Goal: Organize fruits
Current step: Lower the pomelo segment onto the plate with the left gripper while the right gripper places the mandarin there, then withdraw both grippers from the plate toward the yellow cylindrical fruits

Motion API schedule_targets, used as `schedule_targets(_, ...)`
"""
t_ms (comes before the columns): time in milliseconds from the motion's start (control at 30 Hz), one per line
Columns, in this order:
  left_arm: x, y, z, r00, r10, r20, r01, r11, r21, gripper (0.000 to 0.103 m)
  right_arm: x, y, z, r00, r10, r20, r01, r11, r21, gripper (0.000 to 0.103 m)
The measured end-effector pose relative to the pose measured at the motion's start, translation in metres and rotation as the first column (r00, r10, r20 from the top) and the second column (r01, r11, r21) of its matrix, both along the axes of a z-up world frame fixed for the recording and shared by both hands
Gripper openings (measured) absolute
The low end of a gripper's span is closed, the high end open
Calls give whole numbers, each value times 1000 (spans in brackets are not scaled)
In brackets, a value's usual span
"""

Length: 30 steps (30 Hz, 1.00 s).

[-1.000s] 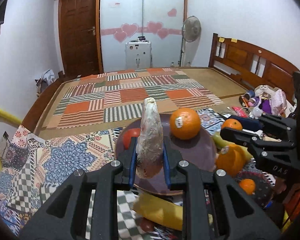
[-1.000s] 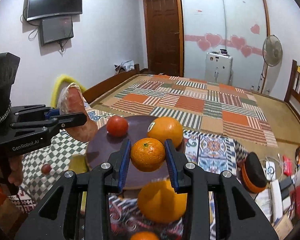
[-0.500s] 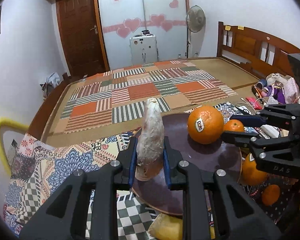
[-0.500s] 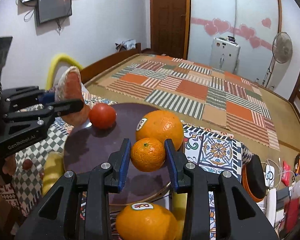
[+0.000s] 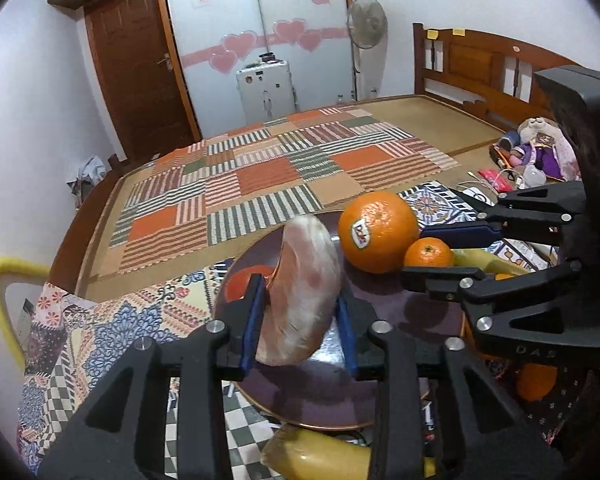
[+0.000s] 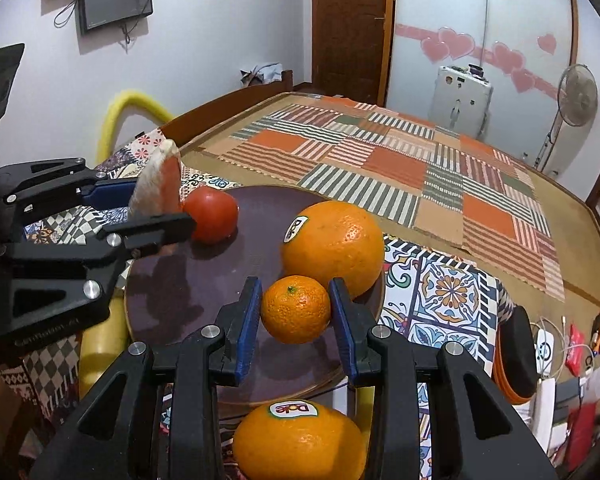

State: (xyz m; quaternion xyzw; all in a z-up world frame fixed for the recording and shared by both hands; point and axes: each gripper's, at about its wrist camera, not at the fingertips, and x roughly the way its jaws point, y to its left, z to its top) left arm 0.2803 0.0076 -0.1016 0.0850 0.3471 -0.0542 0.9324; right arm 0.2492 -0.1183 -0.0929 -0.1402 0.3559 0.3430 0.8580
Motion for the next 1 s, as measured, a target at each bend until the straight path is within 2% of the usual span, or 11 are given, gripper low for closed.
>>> schedule_targets(100, 3, -1, -1, 1000, -15, -18, 14, 1000, -27, 41, 4, -3, -1, 1000, -4, -6, 4, 1000, 5, 32)
schedule_targets(267, 1, -3, 3, 1000, -29, -11, 28, 998, -47, 41, 3, -7, 3, 1000, -18, 15, 18, 999, 27, 44)
schedule_targets(400, -6, -2, 8, 999, -36, -3, 35, 997, -70, 42, 2, -11, 9, 999, -28, 22, 26, 998, 55, 44)
schedule_targets(500, -14, 1, 14, 999, -34, 4, 34, 995, -96, 49, -4, -18, 16, 999, -40, 35, 37, 996, 80, 45)
schedule_targets(567, -18, 2, 19, 1000, -24, 17, 25, 995, -101, 49, -7, -21, 19, 998, -50, 46, 46, 995, 88, 45)
schedule_targets(1000, -60, 13, 29, 998, 46, 30, -42, 991, -131, 61, -42, -53, 36, 987, -116, 114, 106, 990, 90, 45)
